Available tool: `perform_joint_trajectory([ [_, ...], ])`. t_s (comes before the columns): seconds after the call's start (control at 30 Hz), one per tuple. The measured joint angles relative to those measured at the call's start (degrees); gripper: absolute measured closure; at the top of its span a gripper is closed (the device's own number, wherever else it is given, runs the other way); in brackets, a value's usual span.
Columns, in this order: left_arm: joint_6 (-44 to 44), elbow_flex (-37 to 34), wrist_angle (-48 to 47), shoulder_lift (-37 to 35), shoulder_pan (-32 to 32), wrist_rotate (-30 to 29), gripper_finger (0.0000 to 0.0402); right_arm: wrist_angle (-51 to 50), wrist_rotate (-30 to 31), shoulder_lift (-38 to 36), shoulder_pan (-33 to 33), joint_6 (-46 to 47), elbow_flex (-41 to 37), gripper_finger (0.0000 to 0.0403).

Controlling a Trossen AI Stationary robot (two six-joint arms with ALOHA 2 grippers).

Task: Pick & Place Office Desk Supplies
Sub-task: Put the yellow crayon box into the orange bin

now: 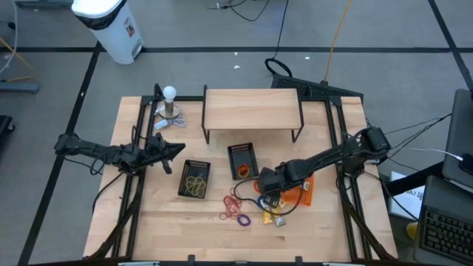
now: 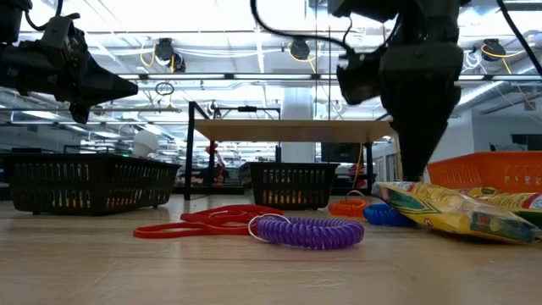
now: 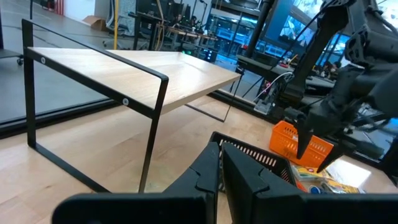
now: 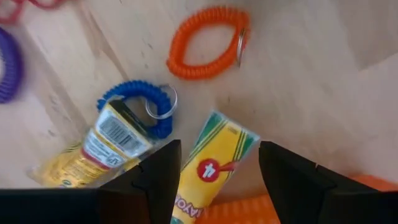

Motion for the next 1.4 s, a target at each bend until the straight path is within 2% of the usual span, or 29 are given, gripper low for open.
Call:
perform_joint_trajectory([
  [0.4,0.35,0.00,-0.09,0.00,0.00,0.02,0.0382,-2.09,-0.61,2.80,-0.15,2.57,0.59,0.0200],
  [0.5,0.33,0.00,-0.94,-0.01,0.00,0.06,0.0382,-2.38,-3.27,2.81,-0.13,2.79,0.59,0.0200],
  [0.63,0.33,0.00,-1.44,-0.02,0.00,0.15,0.0382,-2.20,-3.59,4.22,0.17,2.74,0.57,0.0200],
  [0.73,0.35,0.00,-1.43,-0.02,0.00,0.15,0.0382,-2.16,-5.08,5.15,0.17,2.09,0.54,0.0200],
  [1.17,0.09,0.00,-1.33,-0.01,0.00,-0.04,0.0382,0.78,-4.84,6.64,0.17,-3.61,0.32,0.0201],
  [1.27,-0.95,0.00,-1.31,-0.02,0.00,-0.04,0.0382,1.32,-4.79,6.65,0.20,-5.33,0.28,0.0214],
  [1.4,-1.38,0.00,-1.29,-0.02,0.00,-0.04,0.0382,1.94,-4.83,6.49,0.22,-7.24,0.28,0.0260],
])
